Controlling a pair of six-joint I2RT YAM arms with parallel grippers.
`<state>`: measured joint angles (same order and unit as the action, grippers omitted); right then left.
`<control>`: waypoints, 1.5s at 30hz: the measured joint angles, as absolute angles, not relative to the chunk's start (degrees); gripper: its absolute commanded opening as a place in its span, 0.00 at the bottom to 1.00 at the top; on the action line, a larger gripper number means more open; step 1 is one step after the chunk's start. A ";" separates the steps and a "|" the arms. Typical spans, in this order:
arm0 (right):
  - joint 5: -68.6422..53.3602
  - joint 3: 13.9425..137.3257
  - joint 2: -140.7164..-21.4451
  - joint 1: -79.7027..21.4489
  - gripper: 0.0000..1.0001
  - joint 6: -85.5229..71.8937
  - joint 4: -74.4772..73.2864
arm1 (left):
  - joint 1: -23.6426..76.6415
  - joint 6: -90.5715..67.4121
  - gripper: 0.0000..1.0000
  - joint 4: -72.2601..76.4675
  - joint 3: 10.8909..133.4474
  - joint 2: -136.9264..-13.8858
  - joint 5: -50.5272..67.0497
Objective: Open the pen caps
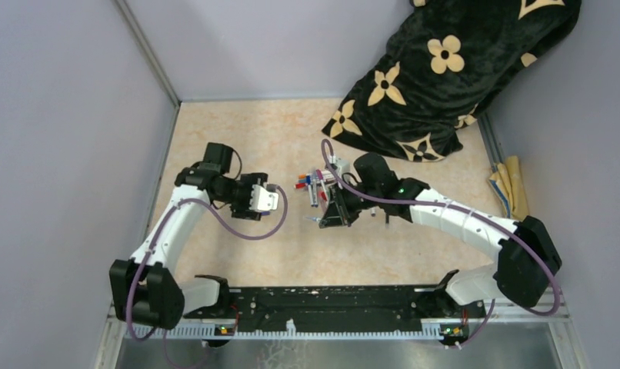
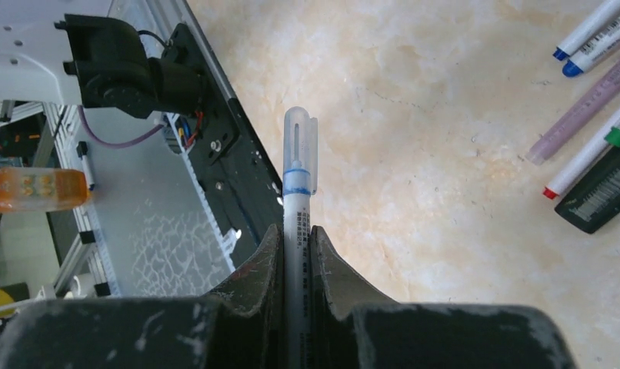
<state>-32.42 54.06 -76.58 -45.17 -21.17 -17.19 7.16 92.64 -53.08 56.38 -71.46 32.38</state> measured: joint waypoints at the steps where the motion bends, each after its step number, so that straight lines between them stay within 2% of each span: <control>1: -32.69 54.87 -77.58 -45.23 0.00 -21.32 -17.19 | 9.76 91.48 0.82 -53.58 56.38 -70.22 32.91; 6: -33.12 58.28 -81.82 -46.06 0.00 -23.22 -14.48 | 18.13 85.17 0.84 -54.83 56.60 -66.57 36.21; 11: -33.69 62.11 -86.59 -47.44 0.00 -25.21 -10.22 | 22.17 80.20 0.81 -55.02 57.32 -67.77 37.58; 15: -34.15 64.42 -89.69 -48.01 0.00 -26.50 -7.79 | 23.18 77.93 0.70 -54.04 57.34 -67.79 37.63; 17: -34.44 65.01 -90.45 -48.03 0.00 -26.96 -7.03 | 23.33 77.12 0.61 -53.12 57.32 -67.77 37.54; 18: -34.54 65.10 -90.76 -48.03 0.00 -27.14 -6.33 | 23.40 76.66 0.54 -52.42 57.32 -67.77 37.54; 20: -34.76 65.39 -91.35 -48.05 0.00 -27.42 -5.93 | 23.44 76.05 0.48 -51.66 57.34 -67.77 37.54; 31: -35.81 66.54 -93.56 -48.40 0.00 -28.71 -4.32 | 24.34 76.55 0.47 -50.52 57.32 -67.66 37.28; 33: -35.94 66.54 -93.60 -48.40 0.00 -28.77 -4.14 | 24.40 76.77 0.39 -50.46 57.32 -67.66 37.01; 36: -36.12 66.57 -94.11 -48.40 0.00 -28.77 -3.95 | 24.51 77.34 0.18 -50.33 57.32 -67.66 36.42; 38: -36.10 66.57 -94.61 -48.49 0.00 -28.82 -3.92 | 24.67 78.08 0.07 -50.17 57.32 -67.66 35.77; 42: -36.01 66.57 -95.07 -48.49 0.00 -29.04 -2.98 | 24.67 78.48 0.00 -50.17 57.30 -67.57 34.92; 45: -35.90 66.57 -95.24 -48.49 0.00 -29.19 -2.63 | 24.73 78.65 0.00 -50.17 57.30 -67.51 34.48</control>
<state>-35.90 66.57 -95.24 -48.49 -29.19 -2.63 24.73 78.65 -50.17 57.30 -67.51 34.48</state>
